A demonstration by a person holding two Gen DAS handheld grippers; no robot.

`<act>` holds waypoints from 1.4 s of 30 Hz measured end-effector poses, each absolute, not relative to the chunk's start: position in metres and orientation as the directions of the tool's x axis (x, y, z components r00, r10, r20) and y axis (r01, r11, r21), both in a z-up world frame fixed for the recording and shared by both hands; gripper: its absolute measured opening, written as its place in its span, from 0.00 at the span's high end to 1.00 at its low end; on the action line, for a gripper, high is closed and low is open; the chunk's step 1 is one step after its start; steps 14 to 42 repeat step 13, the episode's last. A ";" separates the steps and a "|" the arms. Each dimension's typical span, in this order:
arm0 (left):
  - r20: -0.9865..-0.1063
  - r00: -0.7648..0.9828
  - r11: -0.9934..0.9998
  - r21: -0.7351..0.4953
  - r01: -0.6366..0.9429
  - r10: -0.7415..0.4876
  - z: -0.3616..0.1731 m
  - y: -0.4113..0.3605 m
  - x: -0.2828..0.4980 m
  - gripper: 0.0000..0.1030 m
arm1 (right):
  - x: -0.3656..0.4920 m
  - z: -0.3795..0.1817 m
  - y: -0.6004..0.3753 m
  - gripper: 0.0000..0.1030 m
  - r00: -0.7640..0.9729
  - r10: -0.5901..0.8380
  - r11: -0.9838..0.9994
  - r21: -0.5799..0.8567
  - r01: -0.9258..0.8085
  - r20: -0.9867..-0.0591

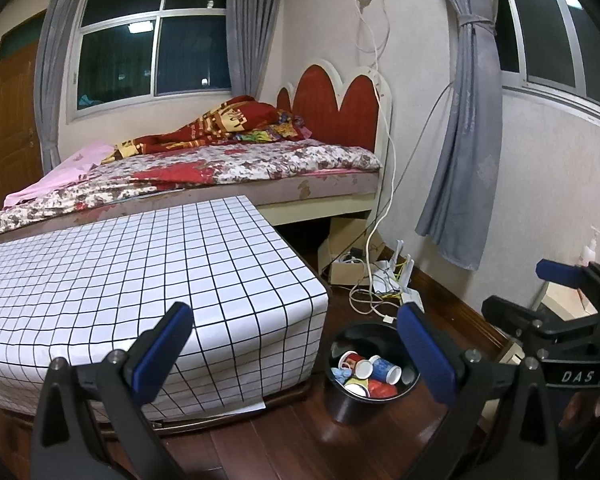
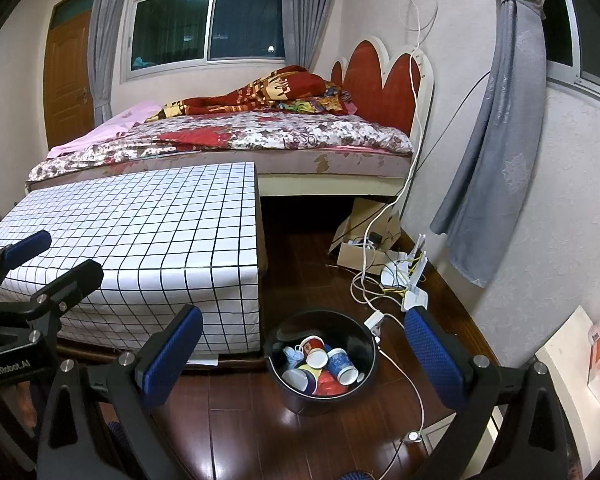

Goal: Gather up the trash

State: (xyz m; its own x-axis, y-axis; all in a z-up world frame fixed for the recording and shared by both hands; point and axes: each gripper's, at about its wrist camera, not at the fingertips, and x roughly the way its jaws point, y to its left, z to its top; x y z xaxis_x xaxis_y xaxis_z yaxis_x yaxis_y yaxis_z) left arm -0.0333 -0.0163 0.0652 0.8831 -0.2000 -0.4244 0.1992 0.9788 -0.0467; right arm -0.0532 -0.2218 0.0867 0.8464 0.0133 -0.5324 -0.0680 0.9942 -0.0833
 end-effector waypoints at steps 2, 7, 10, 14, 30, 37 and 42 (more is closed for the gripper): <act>-0.419 0.886 0.979 -0.041 0.198 -0.197 0.066 -0.016 -0.032 0.01 | -0.053 0.087 -0.222 0.01 0.847 0.013 0.994 -0.083 -0.068 -0.532; -0.391 0.894 0.975 -0.047 0.217 -0.218 0.070 -0.016 -0.035 0.01 | -0.053 0.087 -0.221 0.01 0.848 0.011 0.994 -0.083 -0.065 -0.530; -0.392 0.891 0.972 -0.052 0.227 -0.229 0.071 -0.016 -0.035 0.01 | -0.054 0.087 -0.222 0.01 0.848 0.010 0.995 -0.082 -0.063 -0.530; -0.391 0.890 0.971 -0.057 0.231 -0.234 0.071 -0.017 -0.036 0.01 | -0.055 0.086 -0.222 0.01 0.847 0.011 0.995 -0.081 -0.064 -0.531; -0.391 0.890 0.971 -0.057 0.231 -0.234 0.071 -0.017 -0.036 0.01 | -0.055 0.086 -0.222 0.01 0.847 0.011 0.995 -0.081 -0.064 -0.531; -0.391 0.890 0.971 -0.057 0.231 -0.234 0.071 -0.017 -0.036 0.01 | -0.055 0.086 -0.222 0.01 0.847 0.011 0.995 -0.081 -0.064 -0.531; -0.391 0.890 0.971 -0.057 0.231 -0.234 0.071 -0.017 -0.036 0.01 | -0.055 0.086 -0.222 0.01 0.847 0.011 0.995 -0.081 -0.064 -0.531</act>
